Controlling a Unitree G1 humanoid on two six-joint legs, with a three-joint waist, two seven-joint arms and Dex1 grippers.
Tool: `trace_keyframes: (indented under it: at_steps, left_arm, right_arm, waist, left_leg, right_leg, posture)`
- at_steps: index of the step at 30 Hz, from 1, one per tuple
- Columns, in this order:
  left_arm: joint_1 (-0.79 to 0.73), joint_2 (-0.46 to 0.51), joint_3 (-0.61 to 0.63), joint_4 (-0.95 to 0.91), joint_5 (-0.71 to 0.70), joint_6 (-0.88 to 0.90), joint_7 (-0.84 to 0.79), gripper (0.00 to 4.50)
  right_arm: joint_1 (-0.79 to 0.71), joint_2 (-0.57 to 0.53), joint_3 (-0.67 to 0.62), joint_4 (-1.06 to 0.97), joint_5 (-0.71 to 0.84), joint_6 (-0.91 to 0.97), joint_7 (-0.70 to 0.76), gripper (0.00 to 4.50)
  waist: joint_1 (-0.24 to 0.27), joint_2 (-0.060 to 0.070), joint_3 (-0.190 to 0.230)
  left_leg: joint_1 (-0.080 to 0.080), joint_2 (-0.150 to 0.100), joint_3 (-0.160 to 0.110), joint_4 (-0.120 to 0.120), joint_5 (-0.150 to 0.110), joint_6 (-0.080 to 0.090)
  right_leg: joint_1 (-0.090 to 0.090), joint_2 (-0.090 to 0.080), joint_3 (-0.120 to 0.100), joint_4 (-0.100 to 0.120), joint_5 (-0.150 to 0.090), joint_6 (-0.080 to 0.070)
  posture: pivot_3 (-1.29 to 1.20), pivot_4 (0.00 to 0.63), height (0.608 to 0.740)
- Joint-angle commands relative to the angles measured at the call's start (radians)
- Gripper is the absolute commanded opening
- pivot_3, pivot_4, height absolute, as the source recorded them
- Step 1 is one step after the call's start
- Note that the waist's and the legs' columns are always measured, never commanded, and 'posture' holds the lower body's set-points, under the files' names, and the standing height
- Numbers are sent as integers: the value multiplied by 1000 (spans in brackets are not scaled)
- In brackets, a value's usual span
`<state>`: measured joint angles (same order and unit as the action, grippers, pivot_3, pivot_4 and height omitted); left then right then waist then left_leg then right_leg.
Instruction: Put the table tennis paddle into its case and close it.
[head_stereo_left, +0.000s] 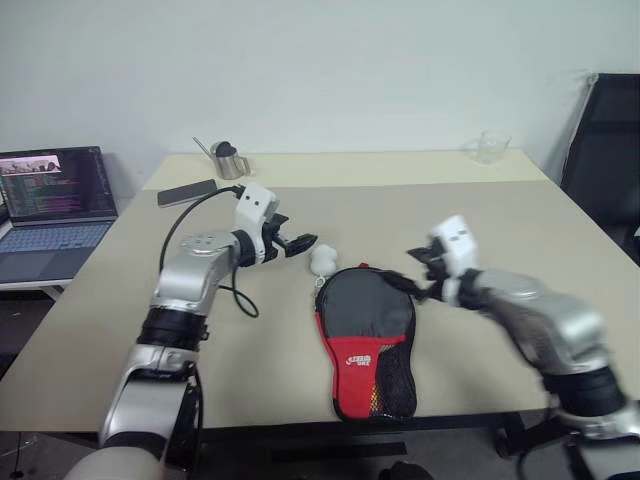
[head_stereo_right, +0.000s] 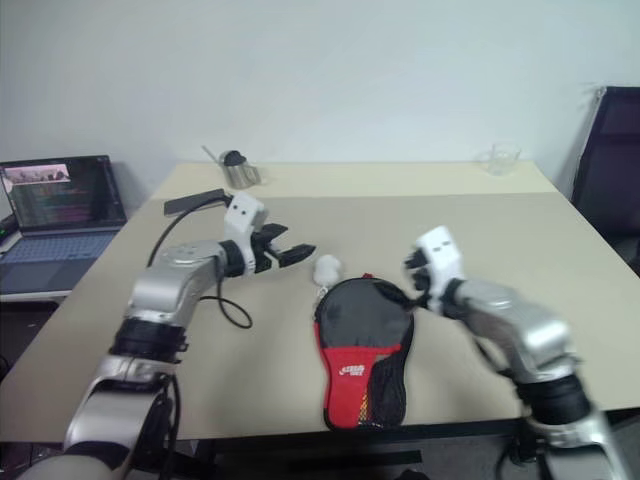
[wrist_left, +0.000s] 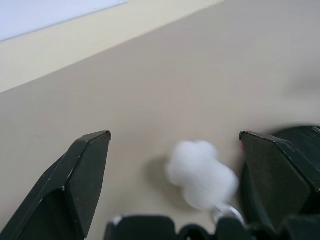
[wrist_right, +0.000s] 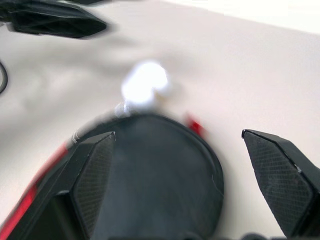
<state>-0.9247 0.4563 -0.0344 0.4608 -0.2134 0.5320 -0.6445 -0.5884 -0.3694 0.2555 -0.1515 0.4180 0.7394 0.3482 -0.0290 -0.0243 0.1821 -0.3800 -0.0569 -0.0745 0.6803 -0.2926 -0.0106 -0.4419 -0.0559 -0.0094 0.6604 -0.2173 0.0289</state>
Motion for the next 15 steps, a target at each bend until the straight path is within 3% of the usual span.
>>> trace_keyframes:
  at_steps: [1, 8, 15]
  left_arm:
    - [-51, -22, 5, 72, 32, 5, 44, 4500]
    - [-56, -82, -15, 156, 56, 17, 30, 4500]
    - [-38, -116, 8, 194, 33, 29, 7, 4500]
  right_arm:
    - [11, 69, 40, 114, -103, -118, -20, 4453]
    - [75, 121, 75, 222, -166, -46, 18, 4453]
    - [85, 158, 97, 261, -221, -31, 47, 4453]
  waist:
    - [3, 0, 0]
    - [4, -1, -1]
    - [-3, -3, -3]
  left_leg:
    - [-2, -1, 0, 0, 0, 0]
    - [-2, -2, -1, 0, 0, 0]
    - [7, -1, -1, 0, -2, 3]
  right_leg:
    - [-1, 0, 0, 0, 0, 0]
    - [0, -1, 0, -4, 0, 0]
    - [6, -1, 0, 1, 0, 0]
  posture:
    - [0, 150, 740]
    - [0, 150, 740]
    - [0, 150, 740]
